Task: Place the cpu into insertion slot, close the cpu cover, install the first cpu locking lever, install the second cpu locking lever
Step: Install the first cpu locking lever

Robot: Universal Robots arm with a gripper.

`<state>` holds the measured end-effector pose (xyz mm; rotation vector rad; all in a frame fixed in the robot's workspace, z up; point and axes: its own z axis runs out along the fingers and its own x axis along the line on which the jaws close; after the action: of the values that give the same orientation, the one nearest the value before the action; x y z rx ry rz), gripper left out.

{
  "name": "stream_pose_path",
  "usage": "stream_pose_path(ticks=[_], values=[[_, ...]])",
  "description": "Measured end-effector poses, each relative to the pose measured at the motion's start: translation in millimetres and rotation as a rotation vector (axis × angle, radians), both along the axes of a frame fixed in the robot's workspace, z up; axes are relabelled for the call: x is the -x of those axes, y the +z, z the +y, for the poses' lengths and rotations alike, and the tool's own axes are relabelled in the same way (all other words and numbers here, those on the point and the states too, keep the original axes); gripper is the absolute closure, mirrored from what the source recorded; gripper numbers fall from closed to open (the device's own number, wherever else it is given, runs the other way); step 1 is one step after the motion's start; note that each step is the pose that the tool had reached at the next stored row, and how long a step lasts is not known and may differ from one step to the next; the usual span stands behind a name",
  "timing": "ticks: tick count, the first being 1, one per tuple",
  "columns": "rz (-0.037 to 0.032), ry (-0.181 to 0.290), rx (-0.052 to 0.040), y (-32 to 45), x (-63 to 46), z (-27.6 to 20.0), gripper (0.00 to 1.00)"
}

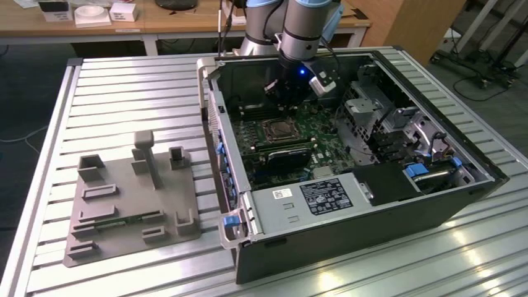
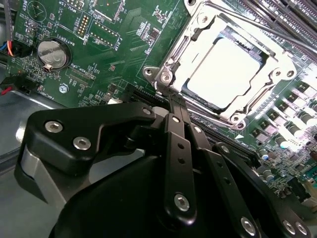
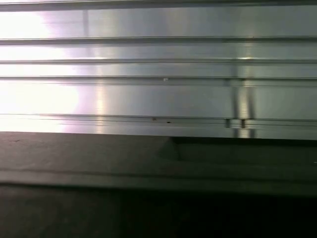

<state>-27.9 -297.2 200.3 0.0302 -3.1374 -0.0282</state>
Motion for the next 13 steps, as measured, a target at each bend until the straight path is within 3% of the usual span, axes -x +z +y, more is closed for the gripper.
stream_pose_path(ticks=[9,13], values=[[-0.0002,0.000,0.0006,-1.4,-0.7,0.1,0.90],[-0.0001,0.000,0.0009,2.6,-0.7,0.0,0.90]])
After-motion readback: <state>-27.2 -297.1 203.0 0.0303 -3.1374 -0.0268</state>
